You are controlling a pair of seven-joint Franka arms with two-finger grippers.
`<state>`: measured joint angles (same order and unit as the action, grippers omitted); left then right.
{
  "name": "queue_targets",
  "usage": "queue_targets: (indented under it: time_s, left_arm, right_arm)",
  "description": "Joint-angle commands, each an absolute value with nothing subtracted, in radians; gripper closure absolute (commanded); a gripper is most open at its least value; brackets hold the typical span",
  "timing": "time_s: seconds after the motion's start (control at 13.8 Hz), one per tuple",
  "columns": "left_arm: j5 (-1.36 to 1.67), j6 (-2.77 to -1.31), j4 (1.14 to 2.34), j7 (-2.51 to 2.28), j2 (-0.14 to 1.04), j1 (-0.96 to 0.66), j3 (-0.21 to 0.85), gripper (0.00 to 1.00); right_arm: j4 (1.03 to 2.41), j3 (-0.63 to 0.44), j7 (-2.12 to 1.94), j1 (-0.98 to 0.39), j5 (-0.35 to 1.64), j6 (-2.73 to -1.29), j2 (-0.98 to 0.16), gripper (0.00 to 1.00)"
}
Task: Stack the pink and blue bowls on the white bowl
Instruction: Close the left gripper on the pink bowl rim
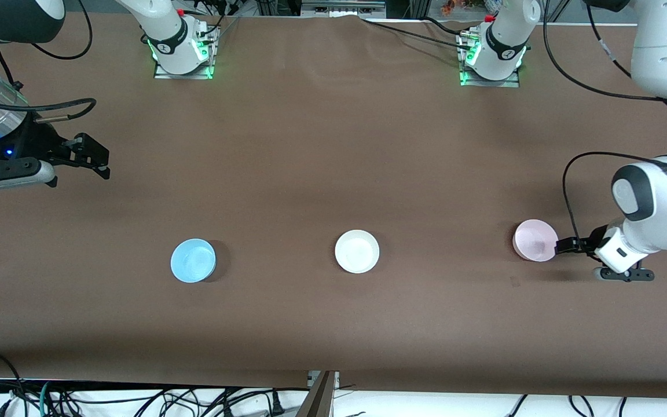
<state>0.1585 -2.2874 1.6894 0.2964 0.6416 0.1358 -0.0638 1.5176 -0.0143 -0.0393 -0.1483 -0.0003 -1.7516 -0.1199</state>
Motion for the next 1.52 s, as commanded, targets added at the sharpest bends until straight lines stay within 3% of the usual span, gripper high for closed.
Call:
queue_targets:
  time_s: [0.0,0.51,0.72,0.8,1.23,1.3,1.45]
  left_arm:
    - [0.187,-2.315,1.712,0.339,0.641,0.144,-0.060,0.14]
    - [0.187,-2.198,1.732,0.368,0.615,0.141,-0.061,0.15]
    - [0.187,-2.187,1.730,0.371,0.615,0.138,-0.061,0.35]
    - [0.186,-2.187,1.730,0.374,0.615,0.137,-0.063,0.50]
    - [0.187,-2.191,1.729,0.374,0.624,0.129,-0.066,0.95]
    - [0.189,-2.189,1.727,0.374,0.624,0.130,-0.066,1.00]
    - [0.189,-2.184,1.724,0.374,0.623,0.126,-0.064,1.00]
  right_arm:
    - [1.546,-0.012,-0.046,-0.143,-0.002,-1.756,-0.092,0.00]
    - [1.546,-0.012,-0.046,-0.143,-0.002,-1.756,-0.092,0.00]
    - [1.543,-0.015,-0.046,-0.140,-0.002,-1.756,-0.098,0.00]
    - [1.543,-0.015,-0.046,-0.138,-0.002,-1.761,-0.100,0.00]
    - [1.537,-0.015,-0.046,-0.133,-0.012,-1.784,-0.120,0.00]
    - [1.540,-0.015,-0.040,-0.136,-0.014,-1.776,-0.123,0.00]
    - [1.542,-0.015,-0.032,-0.133,-0.012,-1.775,-0.135,0.00]
